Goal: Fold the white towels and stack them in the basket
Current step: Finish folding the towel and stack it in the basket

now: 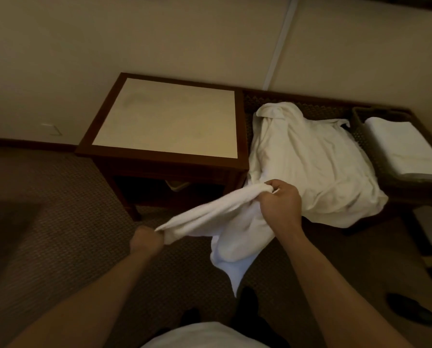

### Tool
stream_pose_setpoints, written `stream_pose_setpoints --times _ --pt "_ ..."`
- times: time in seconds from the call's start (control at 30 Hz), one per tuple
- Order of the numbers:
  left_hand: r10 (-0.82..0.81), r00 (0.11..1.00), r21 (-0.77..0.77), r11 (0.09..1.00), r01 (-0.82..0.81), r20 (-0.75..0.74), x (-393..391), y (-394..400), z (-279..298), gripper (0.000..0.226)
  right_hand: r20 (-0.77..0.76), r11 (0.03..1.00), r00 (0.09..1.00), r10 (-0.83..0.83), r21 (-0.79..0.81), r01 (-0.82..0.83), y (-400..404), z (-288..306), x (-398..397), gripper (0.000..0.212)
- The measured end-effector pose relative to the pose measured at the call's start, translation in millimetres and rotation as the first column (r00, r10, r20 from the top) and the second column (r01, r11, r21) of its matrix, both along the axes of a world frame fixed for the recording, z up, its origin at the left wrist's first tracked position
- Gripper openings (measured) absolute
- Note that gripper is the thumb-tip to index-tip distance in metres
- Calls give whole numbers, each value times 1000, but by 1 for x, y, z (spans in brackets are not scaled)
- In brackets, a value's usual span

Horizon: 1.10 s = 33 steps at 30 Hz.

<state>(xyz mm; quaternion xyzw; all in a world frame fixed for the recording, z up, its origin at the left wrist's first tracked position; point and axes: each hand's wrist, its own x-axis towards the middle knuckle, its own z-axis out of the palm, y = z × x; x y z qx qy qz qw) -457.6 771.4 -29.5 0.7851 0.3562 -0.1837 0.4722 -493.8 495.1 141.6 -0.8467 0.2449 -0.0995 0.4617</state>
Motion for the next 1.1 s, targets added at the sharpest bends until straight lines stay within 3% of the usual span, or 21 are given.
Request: stream_pose_setpoints --times 0.07,0.1,0.17,0.23,0.3,0.37,0.4,0.5,0.57,0.63,0.7,0.77,0.83,0.9,1.0,1.1 --pt "227 967 -251 935 -251 -118 14 7 -8 27 -21 996 999 41 -81 -43 2 -1 -2 13" --pt "363 911 -386 825 -412 -197 15 7 -2 32 -35 992 998 45 -116 -49 4 -3 -3 13" --pt "534 814 -459 679 -573 -228 20 4 3 40 -54 982 998 36 -183 -45 2 -8 -3 12" --pt "569 811 -429 705 -565 -132 20 -2 19 42 -66 975 998 20 -219 -34 -5 -11 -3 11" --pt "452 891 -240 870 -431 37 16 2 27 44 -85 969 996 17 -245 -37 -12 -10 -3 10" --pt "187 966 53 978 -199 178 12 10 33 52 -114 957 992 63 -275 -92 -13 -9 -5 8" --pt "42 976 175 981 -81 215 12 15 35 55 -133 946 987 96 -296 -132 -11 -9 -6 9" --pt "-187 933 283 954 98 308 17 10 42 59 -179 924 970 166 -316 -216 -2 -11 -9 6" --pt "-390 809 382 896 225 439 13 -15 57 60 -199 908 954 224 -313 -278 5 -12 -10 5" --pt "-549 590 315 832 457 592 3 -42 78 68 -221 886 934 281 -314 -341 13 -13 -11 6" --pt "-657 419 157 633 758 626 -6 -69 103 83 -237 867 916 325 -312 -388 20 -13 -10 8" --pt "-704 323 91 482 871 633 -9 -86 113 73 -256 843 886 387 -290 -452 21 -12 -7 5" --pt "-681 332 128 531 838 652 -6 -89 110 46 -271 830 857 438 -245 -502 15 -7 -2 10" --pt "-659 433 134 628 766 615 0 -80 98 28 -208 893 901 380 -170 -416 2 7 1 29" --pt "-650 570 170 720 673 503 4 -46 64 15 57 990 989 138 -17 -137 -20 38 2 35" --pt "-670 610 248 733 633 424 -6 -18 37 15 282 992 959 13 117 -48 -32 61 -1 34"
